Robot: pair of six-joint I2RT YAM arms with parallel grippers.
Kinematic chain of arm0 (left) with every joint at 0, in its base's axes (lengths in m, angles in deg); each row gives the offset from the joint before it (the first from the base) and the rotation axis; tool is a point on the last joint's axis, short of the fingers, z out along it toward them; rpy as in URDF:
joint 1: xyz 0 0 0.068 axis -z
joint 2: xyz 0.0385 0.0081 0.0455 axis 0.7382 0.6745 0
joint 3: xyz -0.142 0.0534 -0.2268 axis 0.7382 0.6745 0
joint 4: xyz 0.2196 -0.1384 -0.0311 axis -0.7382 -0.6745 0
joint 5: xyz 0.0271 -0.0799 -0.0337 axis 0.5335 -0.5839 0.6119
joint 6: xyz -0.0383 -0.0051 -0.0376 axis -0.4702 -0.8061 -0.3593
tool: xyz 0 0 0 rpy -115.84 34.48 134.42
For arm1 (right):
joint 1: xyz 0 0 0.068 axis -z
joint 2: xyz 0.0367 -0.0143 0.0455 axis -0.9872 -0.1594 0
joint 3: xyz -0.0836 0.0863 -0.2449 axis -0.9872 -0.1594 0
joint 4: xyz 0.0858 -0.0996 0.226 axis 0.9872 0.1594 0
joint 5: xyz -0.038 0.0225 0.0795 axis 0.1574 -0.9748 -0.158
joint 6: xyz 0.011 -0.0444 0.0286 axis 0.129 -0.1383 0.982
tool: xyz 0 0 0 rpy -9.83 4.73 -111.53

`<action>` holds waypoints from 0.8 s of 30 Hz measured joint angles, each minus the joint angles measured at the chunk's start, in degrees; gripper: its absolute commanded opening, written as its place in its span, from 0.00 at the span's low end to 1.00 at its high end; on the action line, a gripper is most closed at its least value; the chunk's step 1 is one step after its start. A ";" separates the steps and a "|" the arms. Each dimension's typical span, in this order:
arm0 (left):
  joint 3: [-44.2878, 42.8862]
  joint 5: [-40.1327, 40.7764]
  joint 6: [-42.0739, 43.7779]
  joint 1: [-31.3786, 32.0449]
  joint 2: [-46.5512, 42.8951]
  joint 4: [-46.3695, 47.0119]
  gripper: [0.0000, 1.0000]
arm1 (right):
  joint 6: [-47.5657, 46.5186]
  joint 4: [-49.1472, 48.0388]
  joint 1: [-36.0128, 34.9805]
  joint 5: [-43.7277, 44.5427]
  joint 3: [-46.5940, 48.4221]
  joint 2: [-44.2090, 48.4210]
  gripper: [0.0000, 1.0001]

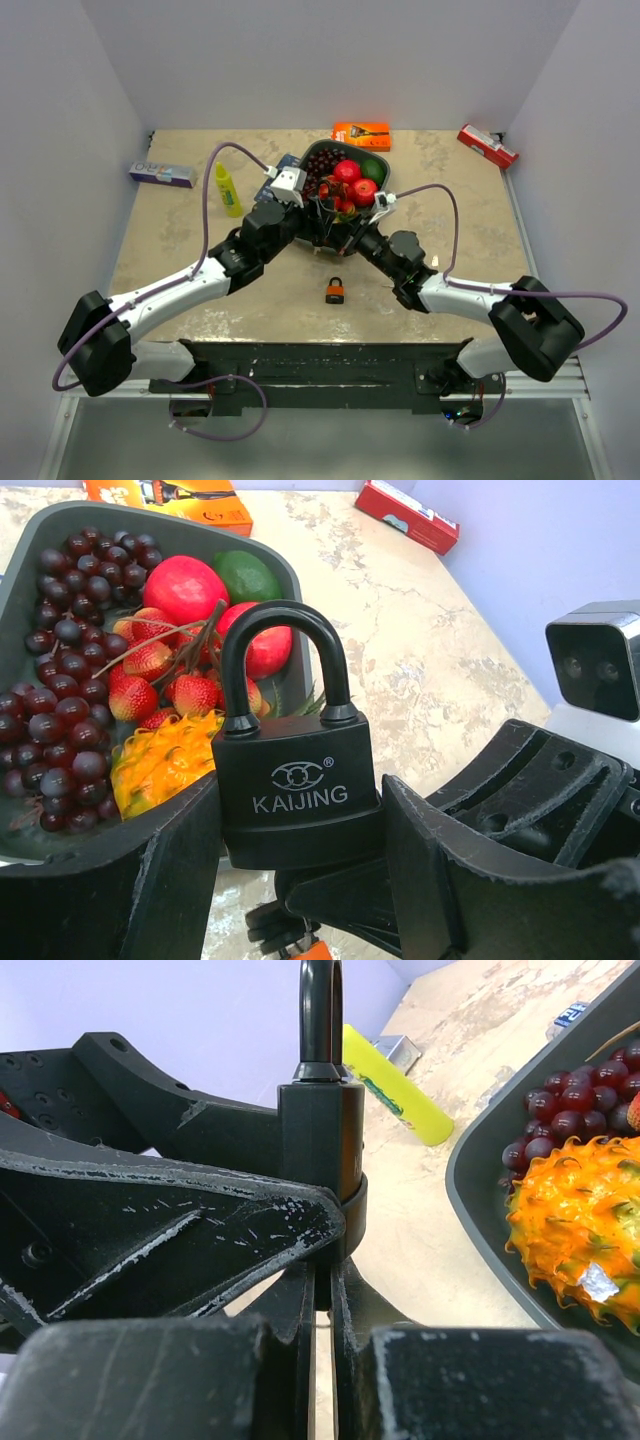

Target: Unlock with the key

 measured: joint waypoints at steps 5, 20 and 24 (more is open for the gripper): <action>0.98 -1.51 0.20 0.00 -1.14 0.87 0.00 | 0.00 -0.74 0.00 -0.70 -0.90 0.85 0.00; 2.56 -9.90 1.92 0.11 -6.40 7.04 0.00 | 0.74 -6.10 3.21 -10.47 -2.34 6.05 0.00; 2.89 -11.02 2.43 0.11 -6.73 8.02 0.00 | 1.25 -7.02 4.17 -13.05 -2.34 6.08 0.00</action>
